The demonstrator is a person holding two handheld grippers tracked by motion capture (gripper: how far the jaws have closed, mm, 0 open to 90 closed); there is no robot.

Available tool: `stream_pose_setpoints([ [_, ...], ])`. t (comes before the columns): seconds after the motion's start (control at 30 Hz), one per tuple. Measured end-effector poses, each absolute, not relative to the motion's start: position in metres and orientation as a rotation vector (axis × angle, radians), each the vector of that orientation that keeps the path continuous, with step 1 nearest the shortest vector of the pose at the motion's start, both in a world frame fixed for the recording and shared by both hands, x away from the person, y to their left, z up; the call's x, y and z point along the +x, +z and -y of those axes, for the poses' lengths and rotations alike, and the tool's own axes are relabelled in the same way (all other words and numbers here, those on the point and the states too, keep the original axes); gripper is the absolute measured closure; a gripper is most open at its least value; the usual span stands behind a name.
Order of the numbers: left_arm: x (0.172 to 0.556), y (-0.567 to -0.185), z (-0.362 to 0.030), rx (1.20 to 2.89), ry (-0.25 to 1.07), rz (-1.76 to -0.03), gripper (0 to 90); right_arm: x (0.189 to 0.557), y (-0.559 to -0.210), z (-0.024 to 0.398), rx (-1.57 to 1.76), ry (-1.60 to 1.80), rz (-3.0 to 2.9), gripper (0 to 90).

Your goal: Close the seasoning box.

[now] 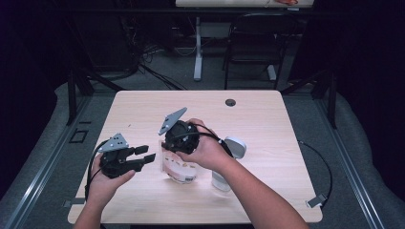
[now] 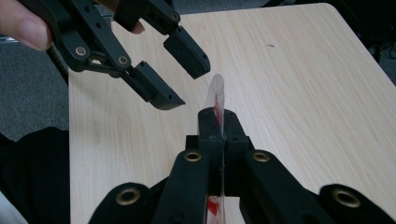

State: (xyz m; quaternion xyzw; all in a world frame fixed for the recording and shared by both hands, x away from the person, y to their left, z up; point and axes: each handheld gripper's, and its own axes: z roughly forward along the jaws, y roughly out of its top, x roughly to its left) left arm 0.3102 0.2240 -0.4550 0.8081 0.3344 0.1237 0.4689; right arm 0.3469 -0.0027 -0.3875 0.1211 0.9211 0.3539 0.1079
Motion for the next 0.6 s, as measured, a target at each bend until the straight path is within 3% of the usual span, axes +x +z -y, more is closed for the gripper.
stream_pose_setpoints([
  [0.6, 0.309, -0.461, -0.206, 2.012, 0.270, -0.758, 51.0, 0.341, -0.373, 0.020, 0.349, 1.101, -2.670, 90.0],
])
